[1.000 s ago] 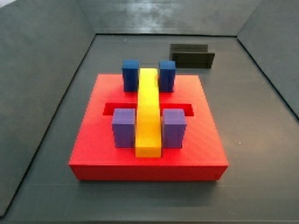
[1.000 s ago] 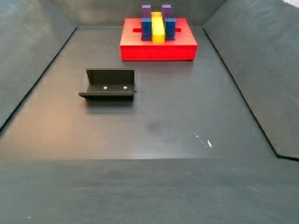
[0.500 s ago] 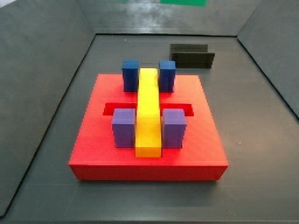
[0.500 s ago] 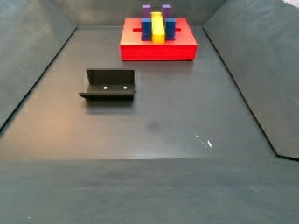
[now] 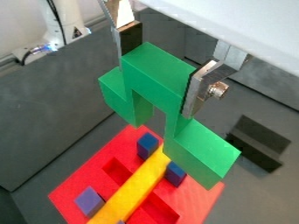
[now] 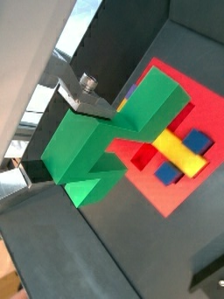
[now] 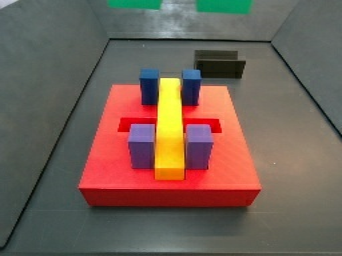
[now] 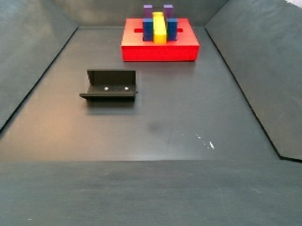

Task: Pick up the green object. Move up. Place the green object on the fixture. Regrasp the green object. Move to above the board. Insert the green object.
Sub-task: Insert the green object.

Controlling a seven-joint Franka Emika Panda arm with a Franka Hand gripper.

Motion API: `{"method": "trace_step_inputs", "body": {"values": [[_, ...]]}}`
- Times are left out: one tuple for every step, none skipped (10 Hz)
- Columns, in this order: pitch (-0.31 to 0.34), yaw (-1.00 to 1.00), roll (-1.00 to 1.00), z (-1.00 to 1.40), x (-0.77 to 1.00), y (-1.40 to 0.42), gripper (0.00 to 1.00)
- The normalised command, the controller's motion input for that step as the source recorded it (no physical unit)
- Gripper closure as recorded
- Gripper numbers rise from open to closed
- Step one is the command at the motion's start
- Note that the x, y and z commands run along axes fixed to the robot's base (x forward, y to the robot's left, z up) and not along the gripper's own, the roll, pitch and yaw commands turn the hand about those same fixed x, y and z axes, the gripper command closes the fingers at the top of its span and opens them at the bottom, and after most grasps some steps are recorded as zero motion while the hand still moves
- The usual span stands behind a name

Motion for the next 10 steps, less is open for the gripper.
{"method": "trace_step_inputs", "body": {"values": [[-0.103,-0.24,-0.14,-0.11,0.47,-0.03,1.0],[-0.09,-0.16,-0.12,-0.13,0.35,0.0,1.0],[0.0,0.01,0.01,-0.34,0.11,0.0,1.0],[0.0,0.19,0.06,-0.45,0.14,0.0,1.0],[0.0,0.24,0.09,-0.49,0.18,0.0,1.0],[0.0,0.21,0.1,-0.42,0.16,0.0,1.0],[0.0,0.21,0.14,-0.47,0.14,0.0,1.0],[0.0,0.13,0.13,-0.41,0.07,-0.04,1.0],[0.0,0.02,0.04,-0.36,0.0,-0.08,1.0],[-0.04,0.0,-0.01,-0.4,0.0,-0.09,1.0]]}}
